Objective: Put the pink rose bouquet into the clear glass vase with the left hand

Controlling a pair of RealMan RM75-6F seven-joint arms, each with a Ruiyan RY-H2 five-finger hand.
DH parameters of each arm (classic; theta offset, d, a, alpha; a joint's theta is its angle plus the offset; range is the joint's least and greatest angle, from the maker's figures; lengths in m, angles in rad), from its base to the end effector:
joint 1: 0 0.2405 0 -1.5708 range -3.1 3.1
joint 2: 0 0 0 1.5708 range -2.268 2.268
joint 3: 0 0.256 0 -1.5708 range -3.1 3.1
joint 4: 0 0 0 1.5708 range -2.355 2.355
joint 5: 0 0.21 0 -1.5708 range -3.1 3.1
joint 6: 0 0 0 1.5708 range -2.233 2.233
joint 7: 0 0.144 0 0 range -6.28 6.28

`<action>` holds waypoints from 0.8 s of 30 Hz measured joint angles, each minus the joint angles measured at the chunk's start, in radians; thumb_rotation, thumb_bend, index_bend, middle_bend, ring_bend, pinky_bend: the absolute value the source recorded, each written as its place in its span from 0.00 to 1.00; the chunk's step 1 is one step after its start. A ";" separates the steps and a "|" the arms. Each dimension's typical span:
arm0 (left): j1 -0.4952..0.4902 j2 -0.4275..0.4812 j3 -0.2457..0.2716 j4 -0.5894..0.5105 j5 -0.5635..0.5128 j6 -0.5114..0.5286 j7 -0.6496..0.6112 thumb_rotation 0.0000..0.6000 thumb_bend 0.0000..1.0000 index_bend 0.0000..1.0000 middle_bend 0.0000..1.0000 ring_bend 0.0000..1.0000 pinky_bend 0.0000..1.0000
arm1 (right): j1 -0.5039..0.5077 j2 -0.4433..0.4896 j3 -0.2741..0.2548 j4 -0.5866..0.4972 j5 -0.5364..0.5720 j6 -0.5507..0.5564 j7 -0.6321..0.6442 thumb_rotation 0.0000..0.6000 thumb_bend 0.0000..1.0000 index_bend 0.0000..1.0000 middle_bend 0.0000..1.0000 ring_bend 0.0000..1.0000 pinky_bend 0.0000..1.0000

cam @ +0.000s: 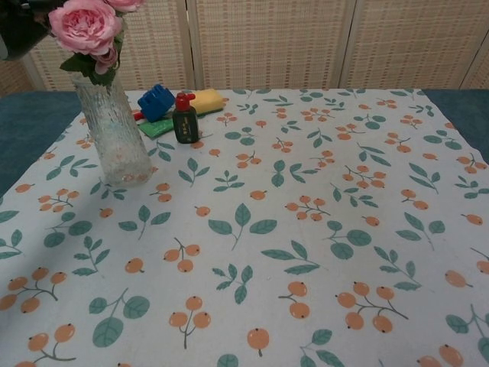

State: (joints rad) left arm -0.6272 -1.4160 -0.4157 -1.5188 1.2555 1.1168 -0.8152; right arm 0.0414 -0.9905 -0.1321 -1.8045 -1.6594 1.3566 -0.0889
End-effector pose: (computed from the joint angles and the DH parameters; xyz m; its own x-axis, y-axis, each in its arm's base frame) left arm -0.1427 0.3775 0.0927 -0.6469 0.2096 0.7332 0.6954 -0.2324 0.6800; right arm -0.2884 -0.1205 0.1366 0.4254 -0.3119 0.8496 -0.9048 -0.1245 0.4073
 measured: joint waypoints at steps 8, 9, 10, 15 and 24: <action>0.028 0.034 0.058 -0.008 0.011 -0.022 0.050 1.00 0.34 0.00 0.00 0.00 0.09 | -0.004 0.006 -0.007 0.000 -0.021 0.012 0.014 1.00 0.21 0.00 0.00 0.00 0.00; 0.031 0.038 0.065 -0.007 0.012 -0.025 0.061 1.00 0.34 0.00 0.00 0.00 0.09 | -0.004 0.007 -0.008 0.000 -0.023 0.013 0.016 1.00 0.21 0.00 0.00 0.00 0.00; 0.037 0.044 0.077 -0.006 0.012 -0.028 0.076 1.00 0.34 0.00 0.00 0.00 0.09 | -0.004 0.007 -0.009 0.000 -0.025 0.014 0.017 1.00 0.21 0.00 0.00 0.00 0.00; 0.072 0.055 0.119 0.014 0.018 -0.015 0.125 1.00 0.34 0.00 0.00 0.00 0.09 | -0.004 0.007 -0.010 0.002 -0.029 0.012 0.018 1.00 0.21 0.00 0.00 0.00 0.00; 0.105 0.070 0.146 0.026 0.043 0.011 0.135 1.00 0.33 0.00 0.00 0.00 0.08 | -0.005 0.007 -0.011 0.000 -0.029 0.013 0.015 1.00 0.21 0.00 0.00 0.00 0.00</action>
State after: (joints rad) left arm -0.5225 -1.3461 -0.2696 -1.4930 1.2982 1.1279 -0.6798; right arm 0.0366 -0.9840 -0.1427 -1.8044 -1.6883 1.3696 -0.0737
